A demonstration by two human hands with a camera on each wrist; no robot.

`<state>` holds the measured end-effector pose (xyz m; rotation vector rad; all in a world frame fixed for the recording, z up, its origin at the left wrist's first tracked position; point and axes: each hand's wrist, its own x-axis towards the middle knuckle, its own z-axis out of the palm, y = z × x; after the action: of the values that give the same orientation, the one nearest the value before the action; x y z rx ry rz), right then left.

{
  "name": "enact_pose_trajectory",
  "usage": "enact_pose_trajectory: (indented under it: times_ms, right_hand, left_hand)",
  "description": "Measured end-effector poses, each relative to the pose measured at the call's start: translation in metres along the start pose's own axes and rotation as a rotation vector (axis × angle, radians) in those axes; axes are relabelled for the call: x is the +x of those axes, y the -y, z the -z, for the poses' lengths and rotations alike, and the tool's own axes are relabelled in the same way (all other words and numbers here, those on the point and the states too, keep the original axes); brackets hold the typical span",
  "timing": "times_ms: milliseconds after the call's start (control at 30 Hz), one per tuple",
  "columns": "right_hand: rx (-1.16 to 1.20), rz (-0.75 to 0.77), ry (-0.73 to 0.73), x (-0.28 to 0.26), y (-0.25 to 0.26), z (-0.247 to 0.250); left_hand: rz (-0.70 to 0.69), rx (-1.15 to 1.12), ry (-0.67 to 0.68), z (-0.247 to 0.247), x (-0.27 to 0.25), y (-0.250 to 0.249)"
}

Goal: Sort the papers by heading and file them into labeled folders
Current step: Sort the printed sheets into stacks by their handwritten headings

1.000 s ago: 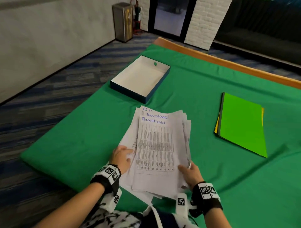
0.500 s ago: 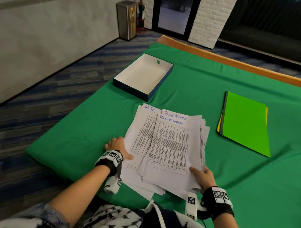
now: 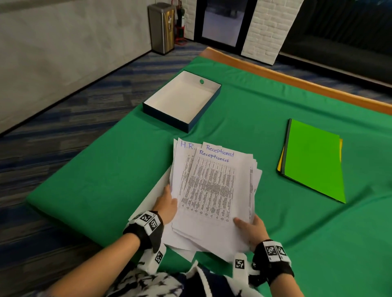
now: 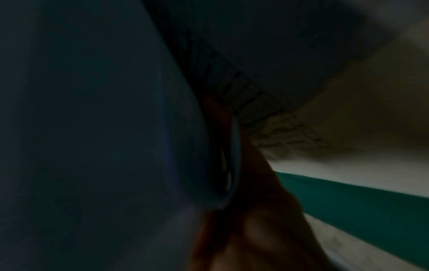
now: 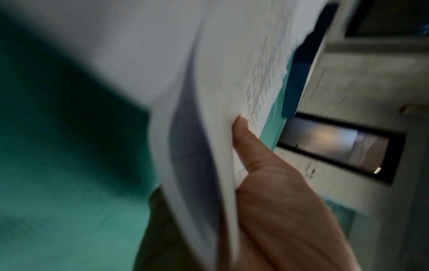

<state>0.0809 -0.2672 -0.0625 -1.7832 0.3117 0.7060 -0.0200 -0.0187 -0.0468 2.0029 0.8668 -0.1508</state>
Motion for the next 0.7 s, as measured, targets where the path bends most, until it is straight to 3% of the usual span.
enact_pose_trajectory:
  times_ms: [100, 233, 367, 467, 567, 700]
  right_hand:
    - [-0.163, 0.04, 0.082, -0.003, 0.001, -0.01]
    - [-0.34, 0.094, 0.202, -0.004, 0.008, -0.016]
    - [-0.395, 0.14, 0.186, 0.003, 0.016, -0.014]
    - [-0.37, 0.199, 0.099, 0.011, 0.02, -0.007]
    - [-0.221, 0.238, -0.01, 0.017, 0.024, 0.001]
    - [0.127, 0.274, 0.043, 0.013, 0.033, 0.005]
  left_hand:
    - [0.02, -0.091, 0.067, -0.004, 0.0, 0.0]
    - [-0.029, 0.039, 0.105, 0.0, 0.003, 0.005]
    - [-0.097, 0.055, 0.061, 0.007, 0.001, 0.006]
    - [-0.157, -0.011, 0.062, 0.017, -0.003, 0.003]
    - [-0.188, -0.141, 0.159, 0.029, -0.009, -0.003]
    - [-0.216, -0.189, 0.268, 0.03, -0.018, -0.014]
